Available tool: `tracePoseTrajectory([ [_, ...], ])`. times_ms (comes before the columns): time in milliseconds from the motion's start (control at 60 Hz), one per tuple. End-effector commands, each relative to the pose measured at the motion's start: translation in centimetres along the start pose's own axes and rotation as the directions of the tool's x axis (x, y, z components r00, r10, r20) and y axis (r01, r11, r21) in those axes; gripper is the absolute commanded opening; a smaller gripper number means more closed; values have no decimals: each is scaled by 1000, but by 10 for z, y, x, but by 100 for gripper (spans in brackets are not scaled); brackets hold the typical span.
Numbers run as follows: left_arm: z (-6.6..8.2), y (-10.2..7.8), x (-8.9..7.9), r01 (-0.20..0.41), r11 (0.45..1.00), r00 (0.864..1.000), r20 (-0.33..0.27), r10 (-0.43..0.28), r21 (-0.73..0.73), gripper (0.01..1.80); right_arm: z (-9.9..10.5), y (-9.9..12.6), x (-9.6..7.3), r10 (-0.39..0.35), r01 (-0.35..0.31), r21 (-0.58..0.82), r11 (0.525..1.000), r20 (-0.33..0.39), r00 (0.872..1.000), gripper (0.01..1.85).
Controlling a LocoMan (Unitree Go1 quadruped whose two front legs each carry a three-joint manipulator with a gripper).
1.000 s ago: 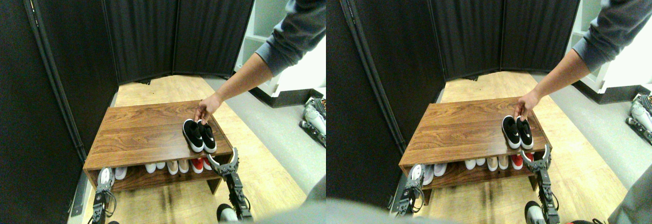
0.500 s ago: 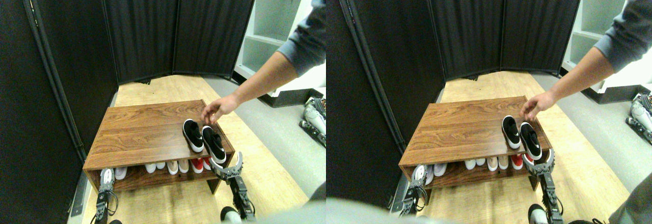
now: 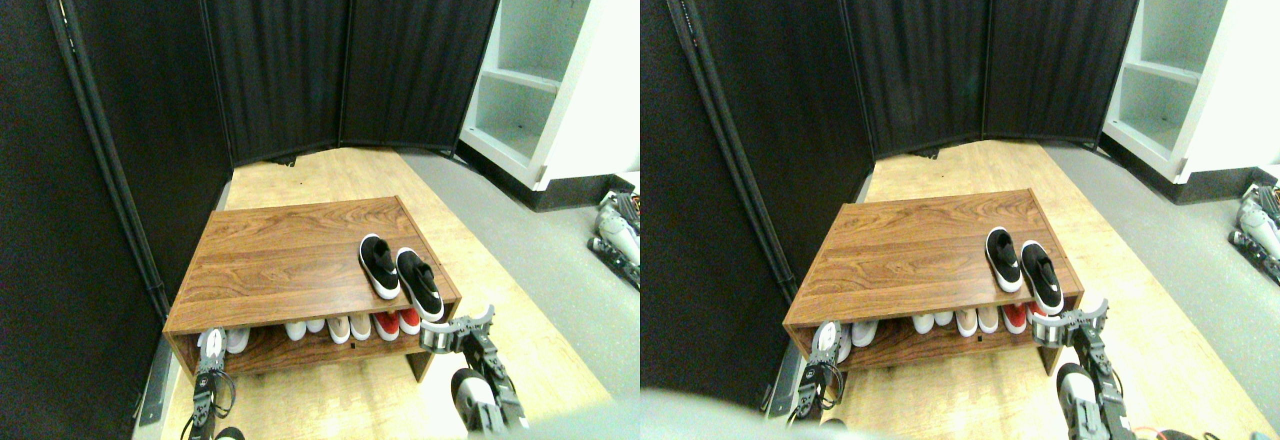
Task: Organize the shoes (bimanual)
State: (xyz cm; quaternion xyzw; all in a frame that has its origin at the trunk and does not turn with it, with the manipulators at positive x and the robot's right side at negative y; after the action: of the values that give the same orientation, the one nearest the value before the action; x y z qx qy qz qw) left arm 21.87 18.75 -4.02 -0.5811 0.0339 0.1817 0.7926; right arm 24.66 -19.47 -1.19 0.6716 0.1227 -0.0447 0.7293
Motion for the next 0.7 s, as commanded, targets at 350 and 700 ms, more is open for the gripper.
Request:
tracePoseTrajectory([
  [350, -2, -3, 6, 29, 999, 1000, 13, -28, -14, 1, 6, -22, 32, -8, 8, -2, 1000, -20, 1000, 132],
  [700, -1, 0, 9, 33, 999, 999, 27, -33, 4, 1, 7, -28, 57, -41, 41, 30, 999, -18, 999, 131],
])
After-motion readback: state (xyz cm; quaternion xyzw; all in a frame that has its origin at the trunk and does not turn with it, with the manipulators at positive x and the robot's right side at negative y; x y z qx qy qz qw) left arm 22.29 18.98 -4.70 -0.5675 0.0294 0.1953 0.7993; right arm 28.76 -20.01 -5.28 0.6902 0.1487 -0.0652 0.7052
